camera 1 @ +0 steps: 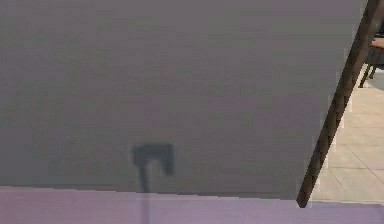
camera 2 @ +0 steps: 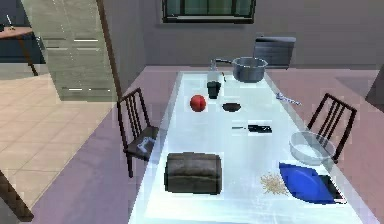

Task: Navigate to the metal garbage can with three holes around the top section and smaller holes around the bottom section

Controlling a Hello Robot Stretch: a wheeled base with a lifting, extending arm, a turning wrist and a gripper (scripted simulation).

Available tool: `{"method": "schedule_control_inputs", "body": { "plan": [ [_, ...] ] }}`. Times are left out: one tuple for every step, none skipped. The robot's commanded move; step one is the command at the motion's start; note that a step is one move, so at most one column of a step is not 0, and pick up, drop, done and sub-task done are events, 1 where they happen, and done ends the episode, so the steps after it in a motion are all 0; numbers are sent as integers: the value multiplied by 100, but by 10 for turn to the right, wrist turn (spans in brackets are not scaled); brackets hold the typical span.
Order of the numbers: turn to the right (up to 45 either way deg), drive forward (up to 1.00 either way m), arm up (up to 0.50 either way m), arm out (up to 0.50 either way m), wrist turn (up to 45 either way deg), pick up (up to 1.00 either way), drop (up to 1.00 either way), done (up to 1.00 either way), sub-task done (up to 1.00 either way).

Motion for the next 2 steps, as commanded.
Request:
{"method": "schedule_control_inputs", "body": {
  "plan": [
    [60,0,0,0,0,0,0,0,0],
    [0,35,0,0,0,0,0,0,0]
  ]
}}
